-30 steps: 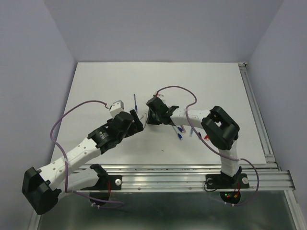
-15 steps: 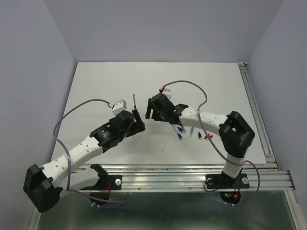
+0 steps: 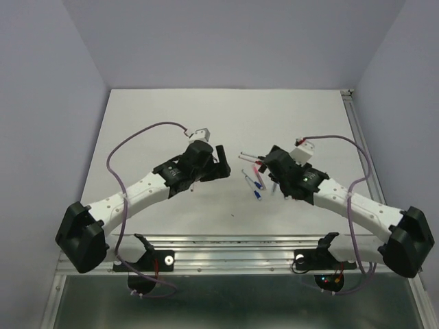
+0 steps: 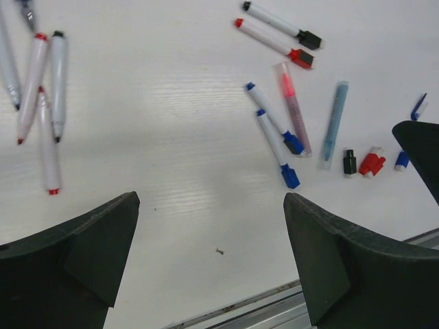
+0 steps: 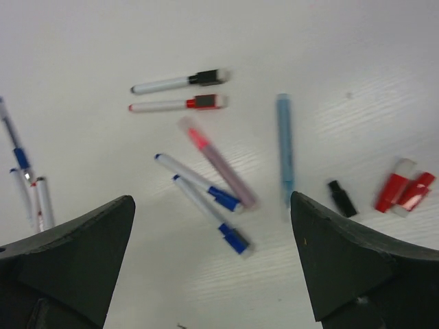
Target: Open the pen caps
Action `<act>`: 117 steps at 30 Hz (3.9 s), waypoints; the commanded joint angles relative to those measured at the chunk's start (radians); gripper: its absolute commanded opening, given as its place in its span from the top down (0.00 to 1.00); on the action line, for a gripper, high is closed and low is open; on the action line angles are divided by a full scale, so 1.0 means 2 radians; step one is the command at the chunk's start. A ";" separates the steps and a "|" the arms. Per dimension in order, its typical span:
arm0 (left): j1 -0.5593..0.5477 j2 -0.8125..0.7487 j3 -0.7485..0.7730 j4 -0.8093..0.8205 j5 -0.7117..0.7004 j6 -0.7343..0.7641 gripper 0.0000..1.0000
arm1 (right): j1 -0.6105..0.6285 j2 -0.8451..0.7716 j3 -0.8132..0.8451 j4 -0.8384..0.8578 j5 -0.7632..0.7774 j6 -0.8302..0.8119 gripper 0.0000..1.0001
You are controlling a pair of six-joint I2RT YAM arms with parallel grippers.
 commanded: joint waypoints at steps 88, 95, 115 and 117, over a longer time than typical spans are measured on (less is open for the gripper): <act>-0.092 0.353 0.364 0.040 -0.062 0.000 1.00 | -0.398 -0.305 -0.122 -0.020 -0.366 -0.246 0.00; -0.082 0.205 0.199 0.126 -0.083 -0.081 1.00 | -0.397 -0.305 -0.170 0.091 -0.710 -0.230 0.00; -0.108 0.079 0.081 0.156 -0.172 -0.200 1.00 | -0.211 -0.194 -0.154 0.275 -0.644 -0.158 0.02; -0.108 0.079 0.080 0.156 -0.170 -0.200 1.00 | -0.208 -0.168 -0.150 0.281 -0.637 -0.154 0.04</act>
